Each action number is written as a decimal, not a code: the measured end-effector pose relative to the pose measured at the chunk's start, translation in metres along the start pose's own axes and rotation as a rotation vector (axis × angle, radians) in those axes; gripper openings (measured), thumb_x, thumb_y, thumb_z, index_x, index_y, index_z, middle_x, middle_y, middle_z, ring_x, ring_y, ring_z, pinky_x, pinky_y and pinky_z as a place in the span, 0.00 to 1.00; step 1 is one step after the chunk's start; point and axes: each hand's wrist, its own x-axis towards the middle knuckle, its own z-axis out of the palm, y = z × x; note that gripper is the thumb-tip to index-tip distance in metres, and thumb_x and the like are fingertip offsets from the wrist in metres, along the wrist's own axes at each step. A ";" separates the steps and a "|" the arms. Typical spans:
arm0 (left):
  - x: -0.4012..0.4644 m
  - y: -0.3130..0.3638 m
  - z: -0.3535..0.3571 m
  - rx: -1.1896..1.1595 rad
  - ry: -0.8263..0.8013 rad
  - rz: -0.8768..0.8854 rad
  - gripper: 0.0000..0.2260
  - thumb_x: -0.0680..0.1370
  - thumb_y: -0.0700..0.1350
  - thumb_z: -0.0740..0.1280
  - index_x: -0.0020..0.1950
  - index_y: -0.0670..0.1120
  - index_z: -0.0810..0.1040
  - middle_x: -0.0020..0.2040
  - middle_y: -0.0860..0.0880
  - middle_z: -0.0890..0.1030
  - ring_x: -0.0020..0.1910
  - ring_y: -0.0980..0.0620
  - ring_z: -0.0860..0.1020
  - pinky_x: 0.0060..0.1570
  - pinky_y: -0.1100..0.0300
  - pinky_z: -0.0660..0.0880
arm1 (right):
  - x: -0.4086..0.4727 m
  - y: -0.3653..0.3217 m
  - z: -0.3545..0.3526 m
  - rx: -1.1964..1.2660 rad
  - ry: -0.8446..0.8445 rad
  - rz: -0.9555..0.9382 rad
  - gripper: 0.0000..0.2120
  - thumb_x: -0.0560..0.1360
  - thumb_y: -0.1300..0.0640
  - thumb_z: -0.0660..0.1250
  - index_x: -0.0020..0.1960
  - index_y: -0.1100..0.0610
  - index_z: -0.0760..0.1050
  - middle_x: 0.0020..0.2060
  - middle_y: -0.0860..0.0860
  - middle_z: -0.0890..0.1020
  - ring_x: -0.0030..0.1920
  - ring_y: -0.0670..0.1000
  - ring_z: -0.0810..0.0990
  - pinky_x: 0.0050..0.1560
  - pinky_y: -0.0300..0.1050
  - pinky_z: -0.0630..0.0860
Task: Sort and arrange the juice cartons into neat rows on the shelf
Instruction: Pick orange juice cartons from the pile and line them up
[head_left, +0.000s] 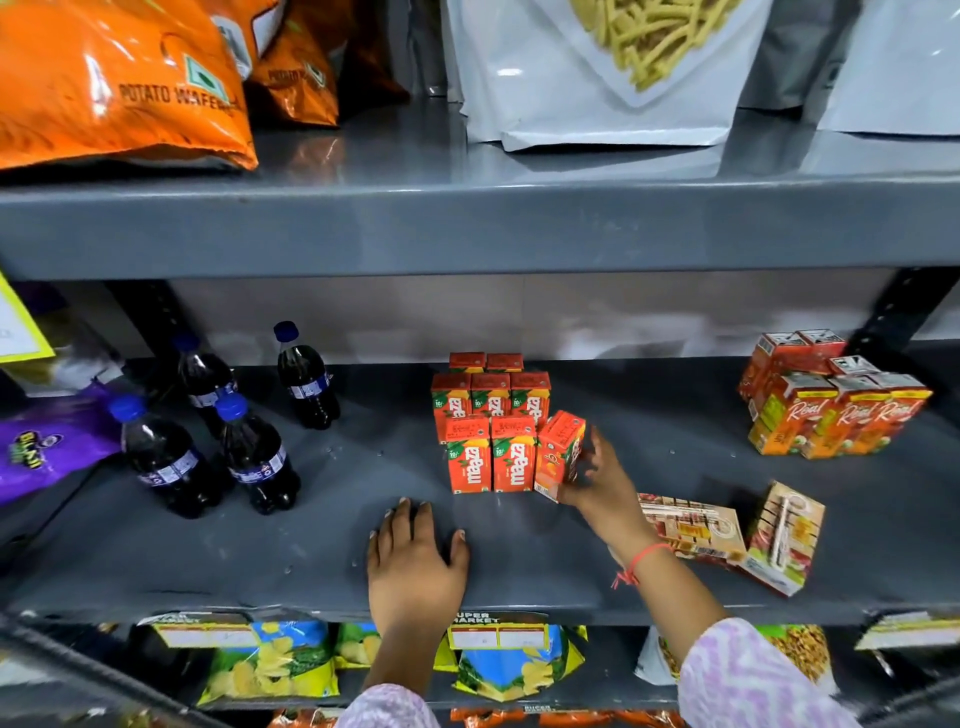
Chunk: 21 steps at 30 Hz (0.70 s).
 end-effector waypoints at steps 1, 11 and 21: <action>0.000 0.000 0.000 -0.004 -0.002 0.001 0.28 0.73 0.58 0.53 0.69 0.45 0.65 0.72 0.44 0.65 0.72 0.44 0.61 0.72 0.50 0.54 | -0.001 0.001 0.003 -0.003 0.013 -0.020 0.34 0.66 0.58 0.76 0.67 0.49 0.64 0.63 0.53 0.76 0.64 0.55 0.75 0.63 0.52 0.71; 0.000 0.003 -0.005 0.002 -0.035 -0.020 0.26 0.77 0.57 0.55 0.72 0.48 0.59 0.75 0.47 0.58 0.74 0.48 0.54 0.73 0.53 0.48 | 0.003 0.007 0.004 -0.184 0.081 -0.024 0.24 0.68 0.56 0.74 0.61 0.58 0.70 0.58 0.56 0.81 0.58 0.58 0.79 0.56 0.49 0.74; -0.001 0.005 -0.007 0.004 -0.034 -0.024 0.26 0.77 0.58 0.54 0.72 0.48 0.58 0.76 0.48 0.57 0.74 0.48 0.53 0.73 0.53 0.47 | 0.004 0.008 0.021 -0.222 0.264 0.042 0.29 0.64 0.53 0.77 0.58 0.58 0.66 0.57 0.57 0.77 0.56 0.59 0.78 0.58 0.56 0.75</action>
